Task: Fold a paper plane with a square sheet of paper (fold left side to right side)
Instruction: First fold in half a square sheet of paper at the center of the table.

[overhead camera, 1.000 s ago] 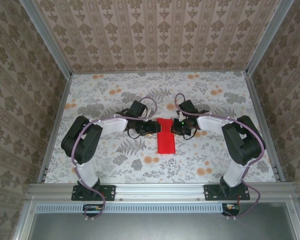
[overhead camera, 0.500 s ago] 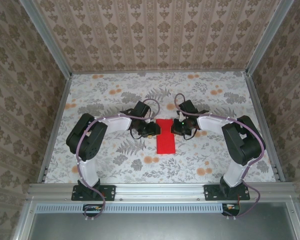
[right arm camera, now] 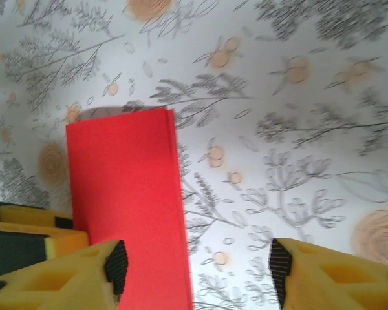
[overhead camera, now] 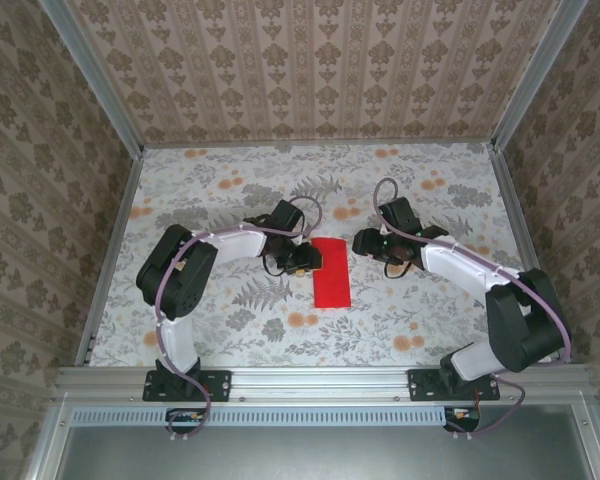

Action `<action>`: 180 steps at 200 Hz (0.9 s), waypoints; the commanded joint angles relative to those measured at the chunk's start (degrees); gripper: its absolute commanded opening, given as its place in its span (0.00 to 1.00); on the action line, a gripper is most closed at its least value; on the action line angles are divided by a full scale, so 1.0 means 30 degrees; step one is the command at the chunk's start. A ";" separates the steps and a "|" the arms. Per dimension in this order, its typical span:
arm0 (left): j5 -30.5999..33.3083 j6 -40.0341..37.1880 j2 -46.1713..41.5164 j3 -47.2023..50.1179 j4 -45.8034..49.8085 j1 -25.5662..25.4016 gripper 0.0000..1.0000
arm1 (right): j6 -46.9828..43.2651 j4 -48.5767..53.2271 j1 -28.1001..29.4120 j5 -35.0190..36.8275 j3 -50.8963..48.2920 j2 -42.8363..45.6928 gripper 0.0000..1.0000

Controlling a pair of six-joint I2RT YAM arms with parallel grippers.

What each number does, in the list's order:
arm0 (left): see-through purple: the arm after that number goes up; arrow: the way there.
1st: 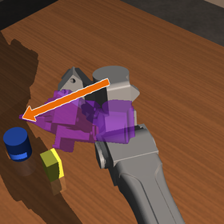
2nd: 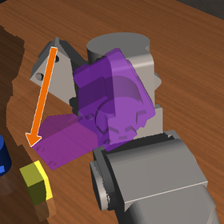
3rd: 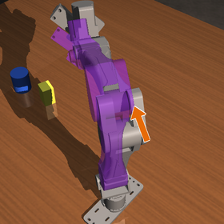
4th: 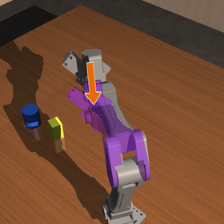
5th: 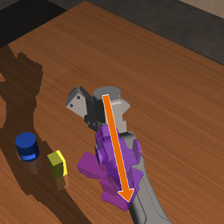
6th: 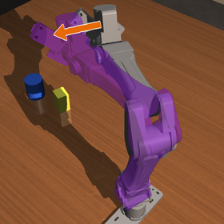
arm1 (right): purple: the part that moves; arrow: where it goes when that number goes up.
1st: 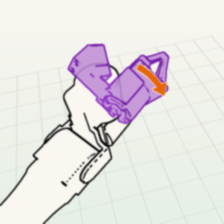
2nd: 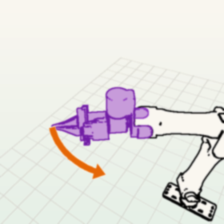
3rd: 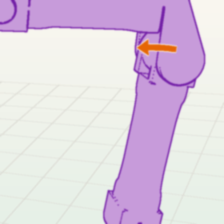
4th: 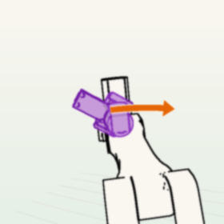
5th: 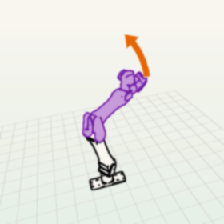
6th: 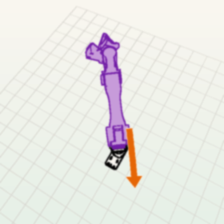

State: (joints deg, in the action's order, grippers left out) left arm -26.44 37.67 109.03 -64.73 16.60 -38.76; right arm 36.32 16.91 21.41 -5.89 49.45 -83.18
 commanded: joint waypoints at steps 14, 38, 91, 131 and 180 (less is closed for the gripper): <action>0.0625 -0.0709 0.1228 -0.0603 0.0911 -0.0636 0.40 | 0.0236 0.0123 -0.0266 0.1756 -0.0945 0.1331 0.71; 0.0814 -0.0983 0.1461 -0.0959 0.1414 -0.0780 0.40 | 0.0273 0.0010 -0.0390 0.1788 -0.1191 0.1876 0.74; 0.1129 -0.1193 0.1741 -0.1397 0.2024 -0.0935 0.41 | 0.0310 -0.0143 -0.0375 0.1479 -0.1220 0.1828 0.75; 0.1255 -0.1191 0.1909 -0.1592 0.2250 -0.0964 0.41 | 0.0302 -0.0181 -0.0398 0.1377 -0.1205 0.1804 0.75; 0.1367 -0.1154 0.2175 -0.1830 0.2372 -0.1046 0.42 | 0.0287 -0.0260 -0.0372 0.1202 -0.1295 0.1783 0.75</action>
State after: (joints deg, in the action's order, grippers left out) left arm -23.40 35.70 111.55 -70.39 24.10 -40.16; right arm 36.45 16.69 20.49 -2.11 46.37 -78.67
